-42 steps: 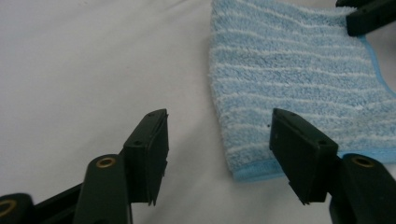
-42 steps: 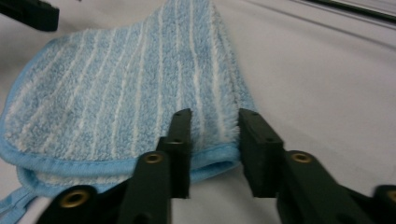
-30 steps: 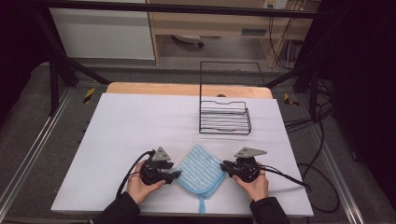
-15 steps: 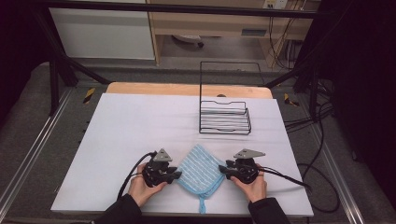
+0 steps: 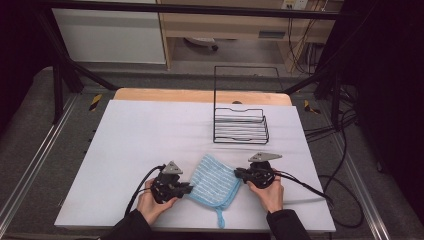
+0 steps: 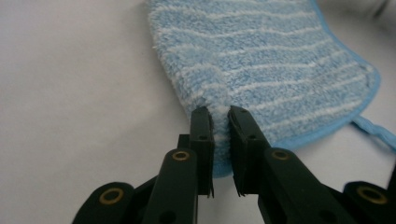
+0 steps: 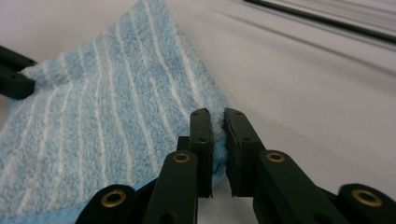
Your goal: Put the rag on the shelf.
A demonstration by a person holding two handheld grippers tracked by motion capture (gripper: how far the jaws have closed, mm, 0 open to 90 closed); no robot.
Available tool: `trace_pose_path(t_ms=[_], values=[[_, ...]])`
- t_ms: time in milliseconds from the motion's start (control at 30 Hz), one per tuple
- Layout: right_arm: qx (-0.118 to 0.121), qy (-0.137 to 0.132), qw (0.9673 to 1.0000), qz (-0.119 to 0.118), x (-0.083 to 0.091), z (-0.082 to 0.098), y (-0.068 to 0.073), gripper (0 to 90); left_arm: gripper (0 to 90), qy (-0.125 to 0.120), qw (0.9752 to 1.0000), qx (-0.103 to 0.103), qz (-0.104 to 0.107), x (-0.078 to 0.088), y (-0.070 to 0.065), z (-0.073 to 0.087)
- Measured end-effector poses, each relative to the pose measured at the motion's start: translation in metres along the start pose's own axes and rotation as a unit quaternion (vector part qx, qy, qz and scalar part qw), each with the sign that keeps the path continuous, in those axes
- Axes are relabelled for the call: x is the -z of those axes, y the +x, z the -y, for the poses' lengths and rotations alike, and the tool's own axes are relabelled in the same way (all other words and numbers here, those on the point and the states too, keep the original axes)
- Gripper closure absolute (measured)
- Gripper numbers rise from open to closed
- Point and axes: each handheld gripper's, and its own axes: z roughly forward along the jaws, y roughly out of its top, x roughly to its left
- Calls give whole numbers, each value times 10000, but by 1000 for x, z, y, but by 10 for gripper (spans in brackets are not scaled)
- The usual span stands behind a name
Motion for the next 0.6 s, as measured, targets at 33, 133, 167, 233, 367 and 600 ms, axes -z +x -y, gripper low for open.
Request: trace_pose_path(t_ms=[33, 133, 167, 233, 367, 600], values=[[51, -22, 10000, -15, -1, -3, 0, 821, 803, -8, 10000, 33, 2, 2, -2, 2], [161, -57, 9998, -97, -6, -12, 0, 821, 801, -30, 10000, 81, -47, 5, -9, 7], [210, -61, 9997, -106, -9, -15, 0, 821, 801, -29, 9999, 111, -61, 6, -11, 8], [365, -59, 9992, -145, -15, -21, 1, 821, 799, -77, 9998, 172, -70, 8, -14, 11], [616, -66, 9979, -180, -29, -29, 3, 821, 793, -134, 9997, 186, -98, 9, -18, 15], [662, -82, 9977, -153, -43, -28, 4, 809, 780, -200, 9996, 95, -173, 7, -19, 18]])
